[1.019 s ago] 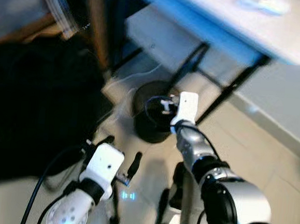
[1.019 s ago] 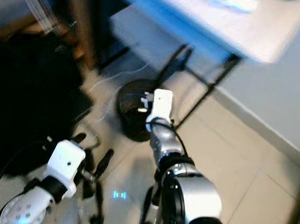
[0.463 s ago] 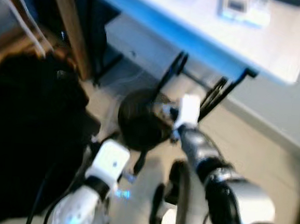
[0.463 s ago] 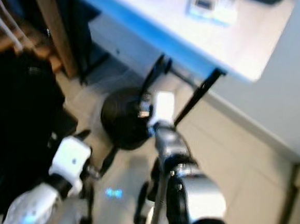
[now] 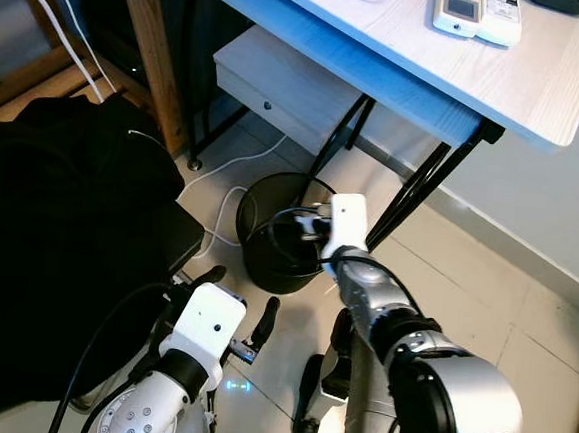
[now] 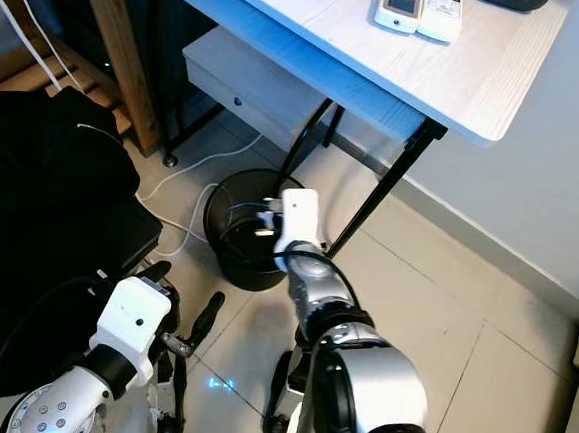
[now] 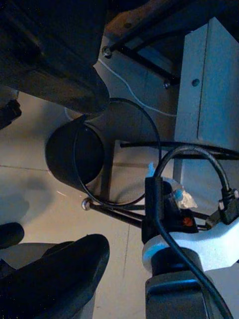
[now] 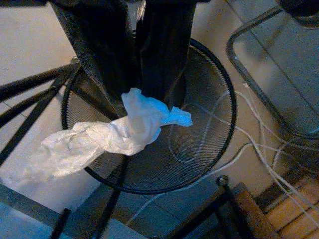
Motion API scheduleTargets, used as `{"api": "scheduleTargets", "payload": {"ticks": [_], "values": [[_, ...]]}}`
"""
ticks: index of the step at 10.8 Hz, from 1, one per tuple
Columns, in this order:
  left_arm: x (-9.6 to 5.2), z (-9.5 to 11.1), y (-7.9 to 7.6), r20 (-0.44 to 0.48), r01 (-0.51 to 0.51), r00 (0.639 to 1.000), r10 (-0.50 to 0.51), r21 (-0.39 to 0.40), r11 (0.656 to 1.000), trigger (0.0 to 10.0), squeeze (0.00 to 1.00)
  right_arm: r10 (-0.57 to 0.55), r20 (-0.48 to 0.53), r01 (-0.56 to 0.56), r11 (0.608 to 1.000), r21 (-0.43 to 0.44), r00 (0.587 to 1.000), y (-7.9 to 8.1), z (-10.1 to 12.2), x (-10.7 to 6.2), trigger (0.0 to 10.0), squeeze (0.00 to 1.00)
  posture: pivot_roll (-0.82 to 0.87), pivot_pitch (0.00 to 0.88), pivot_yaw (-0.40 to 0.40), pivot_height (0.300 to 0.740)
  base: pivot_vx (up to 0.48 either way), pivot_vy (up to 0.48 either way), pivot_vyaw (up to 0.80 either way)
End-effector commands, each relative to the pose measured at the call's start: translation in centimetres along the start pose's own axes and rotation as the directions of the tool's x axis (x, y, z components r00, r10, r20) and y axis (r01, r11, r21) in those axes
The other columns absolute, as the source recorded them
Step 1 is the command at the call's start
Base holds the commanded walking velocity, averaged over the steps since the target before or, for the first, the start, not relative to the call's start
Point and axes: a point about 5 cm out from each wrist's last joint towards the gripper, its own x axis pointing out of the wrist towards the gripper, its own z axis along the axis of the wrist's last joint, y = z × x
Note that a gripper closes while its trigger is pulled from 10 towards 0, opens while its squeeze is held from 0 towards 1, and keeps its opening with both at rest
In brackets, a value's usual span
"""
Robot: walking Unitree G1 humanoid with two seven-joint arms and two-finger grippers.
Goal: Clean up the room
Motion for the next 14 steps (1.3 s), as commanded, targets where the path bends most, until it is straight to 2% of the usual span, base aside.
{"api": "scheduleTargets", "payload": {"ticks": [1, 5, 7, 8, 9, 11, 12, 14], "values": [[-0.3, -0.2, -0.4, -0.01, 0.022, 1.0, -0.022, -0.013, 1.0, 10.0, 0.0, -0.015, -0.052, 0.015, 1.0, 0.001, 0.999, -0.4, -1.4, -0.3, 10.0, 0.0, 0.29, 0.299, -0.079, 0.578, 0.0, 0.0, 0.0], [-0.2, -0.1, -0.4, -0.01, 0.024, 1.0, -0.024, -0.016, 1.0, 10.0, 0.0, 0.03, -0.117, -0.033, 0.999, -0.023, 0.993, 0.3, -3.0, -0.6, 10.0, 0.0, 0.3, 0.309, -0.079, 0.578, 0.0, 0.0, 0.0], [-0.3, -0.2, -0.4, -0.011, 0.025, 1.0, -0.026, -0.02, 0.999, 10.0, 0.0, 0.021, -0.118, -0.018, 0.999, 0.031, 0.993, 0.5, -3.1, -0.6, 10.0, 0.0, 0.3, 0.306, -0.08, 0.578, 0.0, 0.0, 0.0], [-0.3, -0.2, -0.4, -0.01, 0.025, 1.0, -0.026, -0.022, 0.999, 10.0, 0.0, 0.022, -0.129, -0.019, 1.0, 0.023, 0.991, 0.7, -3.1, -0.6, 10.0, 0.0, 0.3, 0.304, -0.08, 0.578, 0.0, 0.0, 0.0], [-0.3, -0.2, -0.4, -0.008, 0.026, 1.0, -0.026, -0.022, 0.999, 10.0, 0.0, 0.037, -0.165, -0.048, 0.997, -0.065, 0.986, 1.0, -3.5, -0.6, 10.0, 0.0, 0.31, 0.3, -0.083, 0.578, 0.0, 0.0, 0.0], [-0.3, -0.2, -0.4, -0.004, 0.022, 1.0, -0.022, -0.018, 1.0, 10.0, 0.0, 0.082, -0.191, -0.111, 0.984, -0.142, 0.978, 1.6, -3.7, -0.6, 10.0, 0.0, 0.31, 0.293, -0.09, 0.578, 0.0, 0.0, 0.0], [-0.2, -0.2, -0.4, -0.002, 0.021, 1.0, -0.021, -0.019, 1.0, 10.0, 0.0, 0.083, -0.19, -0.111, 0.983, -0.144, 0.978, 1.7, -3.6, -0.6, 10.0, 0.0, 0.31, 0.289, -0.094, 0.578, 0.0, 0.0, 0.0], [-0.2, -0.1, -0.5, 0.002, 0.021, 1.0, -0.021, -0.019, 1.0, 10.0, 0.0, 0.083, -0.179, -0.101, 0.991, -0.092, 0.98, 1.9, -3.5, -0.6, 10.0, 0.0, 0.31, 0.29, -0.095, 0.578, 0.0, 0.0, 0.0]]}}
